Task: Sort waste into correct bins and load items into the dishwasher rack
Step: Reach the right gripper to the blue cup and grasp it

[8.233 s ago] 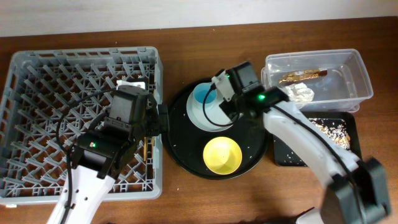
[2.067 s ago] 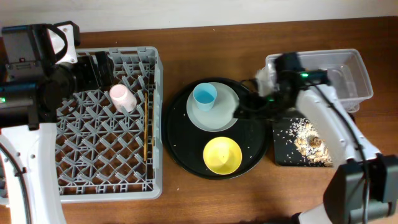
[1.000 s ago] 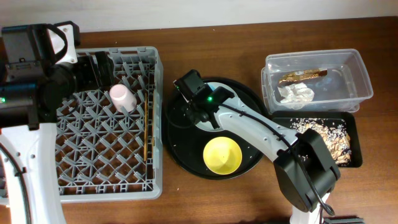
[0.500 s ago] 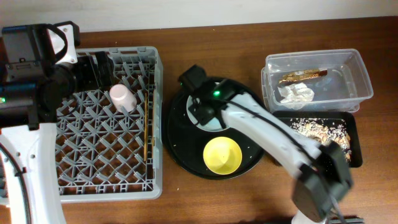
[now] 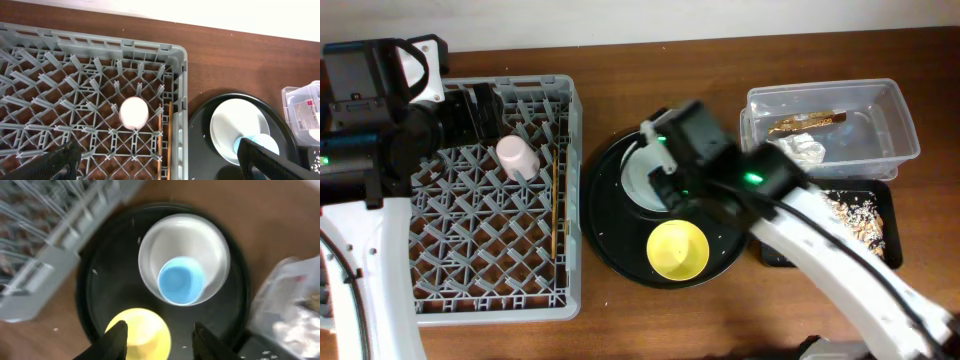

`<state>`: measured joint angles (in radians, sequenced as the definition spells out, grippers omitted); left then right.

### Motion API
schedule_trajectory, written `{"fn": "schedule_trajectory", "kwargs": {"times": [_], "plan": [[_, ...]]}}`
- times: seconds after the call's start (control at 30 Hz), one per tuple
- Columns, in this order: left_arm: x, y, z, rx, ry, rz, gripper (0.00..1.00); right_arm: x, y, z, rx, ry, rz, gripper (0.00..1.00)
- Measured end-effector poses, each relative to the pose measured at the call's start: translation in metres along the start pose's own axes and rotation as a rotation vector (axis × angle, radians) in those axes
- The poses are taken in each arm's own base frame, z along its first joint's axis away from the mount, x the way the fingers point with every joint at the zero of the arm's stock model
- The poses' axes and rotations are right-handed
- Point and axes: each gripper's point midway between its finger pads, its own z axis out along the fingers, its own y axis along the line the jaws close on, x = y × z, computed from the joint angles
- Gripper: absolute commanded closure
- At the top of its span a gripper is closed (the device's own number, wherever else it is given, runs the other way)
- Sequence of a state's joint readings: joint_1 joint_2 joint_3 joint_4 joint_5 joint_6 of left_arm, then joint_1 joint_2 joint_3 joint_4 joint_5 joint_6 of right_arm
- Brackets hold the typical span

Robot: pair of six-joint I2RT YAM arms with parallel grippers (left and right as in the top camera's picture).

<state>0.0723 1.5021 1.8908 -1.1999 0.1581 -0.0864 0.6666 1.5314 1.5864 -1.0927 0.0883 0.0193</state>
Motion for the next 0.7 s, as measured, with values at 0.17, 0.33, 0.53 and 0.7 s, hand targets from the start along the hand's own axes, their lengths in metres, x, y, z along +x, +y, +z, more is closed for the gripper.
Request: {"fn": "schedule_trajectory", "kwargs": {"times": [0.17, 0.33, 0.53, 0.7], "plan": [[0.0, 0.0, 0.0, 0.002, 0.001, 0.0, 0.01, 0.02, 0.01, 0.117, 0.003, 0.201, -0.022, 0.58], [0.0, 0.0, 0.0, 0.002, 0.001, 0.0, 0.01, 0.042, 0.011, 0.16, 0.017, 0.304, -0.037, 0.62], [0.0, 0.0, 0.0, 0.002, 0.001, 0.0, 0.01, 0.05, 0.006, 0.158, 0.04, 0.34, -0.054, 0.82], [0.0, 0.0, 0.0, 0.002, 0.001, 0.0, 0.01, 0.058, 0.005, 0.155, 0.045, 0.375, -0.056, 0.96]]}}
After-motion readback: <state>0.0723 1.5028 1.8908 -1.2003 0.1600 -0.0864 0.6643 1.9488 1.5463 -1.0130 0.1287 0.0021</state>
